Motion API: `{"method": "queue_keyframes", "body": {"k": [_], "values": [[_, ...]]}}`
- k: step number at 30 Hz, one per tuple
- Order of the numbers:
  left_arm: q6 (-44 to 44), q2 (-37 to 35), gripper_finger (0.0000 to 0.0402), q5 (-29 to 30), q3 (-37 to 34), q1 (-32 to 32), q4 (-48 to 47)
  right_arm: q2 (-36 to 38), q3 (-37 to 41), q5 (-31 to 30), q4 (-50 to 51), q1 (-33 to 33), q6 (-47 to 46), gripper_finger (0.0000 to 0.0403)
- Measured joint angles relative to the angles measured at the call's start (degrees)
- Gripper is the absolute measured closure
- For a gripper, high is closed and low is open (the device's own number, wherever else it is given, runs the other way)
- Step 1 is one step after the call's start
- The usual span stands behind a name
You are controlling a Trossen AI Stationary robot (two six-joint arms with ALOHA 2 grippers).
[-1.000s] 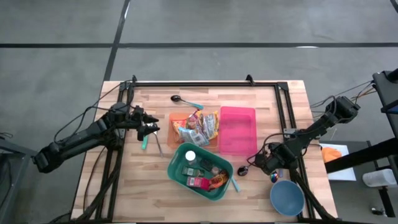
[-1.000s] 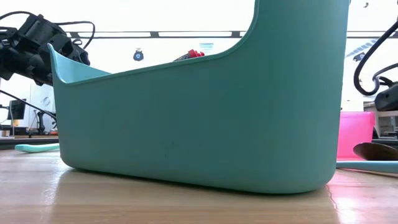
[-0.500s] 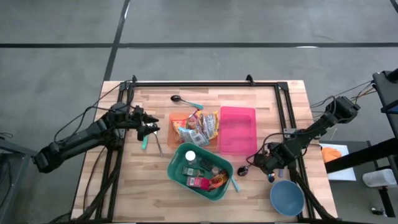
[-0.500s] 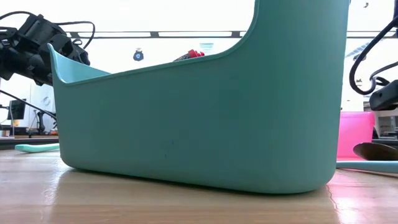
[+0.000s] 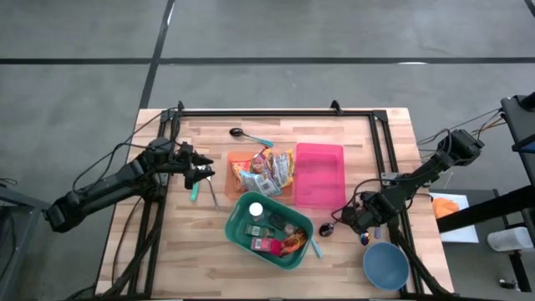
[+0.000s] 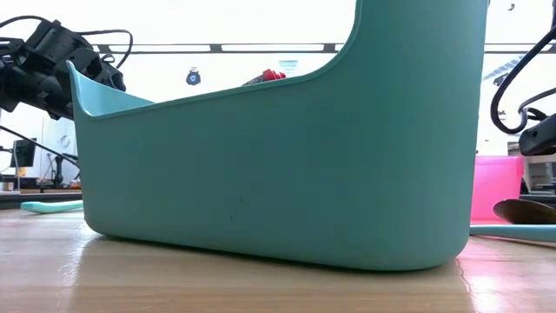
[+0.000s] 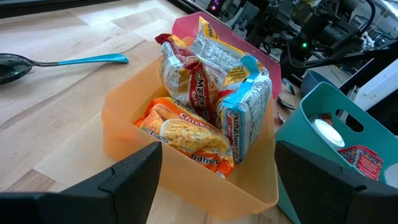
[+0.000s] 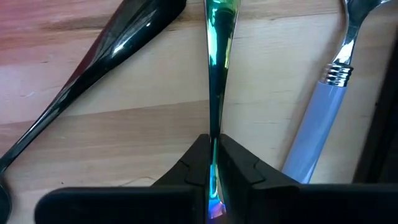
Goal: Pick & Place Food Item
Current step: Put the purple and blue spoon into the pink bin
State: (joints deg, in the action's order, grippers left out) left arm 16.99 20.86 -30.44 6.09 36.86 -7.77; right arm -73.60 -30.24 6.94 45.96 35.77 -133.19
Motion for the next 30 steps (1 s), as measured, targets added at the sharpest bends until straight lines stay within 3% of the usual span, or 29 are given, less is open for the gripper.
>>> {"method": "queue_keyframes", "body": {"k": [15, 23, 26, 30], "values": [[0.0, 0.0, 0.0087, 0.0, 0.0, 0.0, 0.0, 0.0, -4.8, -0.4, 1.0, 0.0, 0.3, 0.0384], [0.0, 0.0, 0.0087, 0.0, 0.0, 0.0, 0.0, 0.3, -13.3, -1.0, 11.1, 0.0, 1.7, 0.0384], [0.0, 0.0, 0.0087, 0.0, 0.0, 0.0, 0.0, 1.8, -17.0, -4.4, 15.5, 0.0, 3.1, 0.0384], [0.0, 0.0, 0.0087, 0.0, 0.0, 0.0, 0.0, 5.5, -20.8, -13.3, 20.2, -0.1, 4.7, 0.0384]]}}
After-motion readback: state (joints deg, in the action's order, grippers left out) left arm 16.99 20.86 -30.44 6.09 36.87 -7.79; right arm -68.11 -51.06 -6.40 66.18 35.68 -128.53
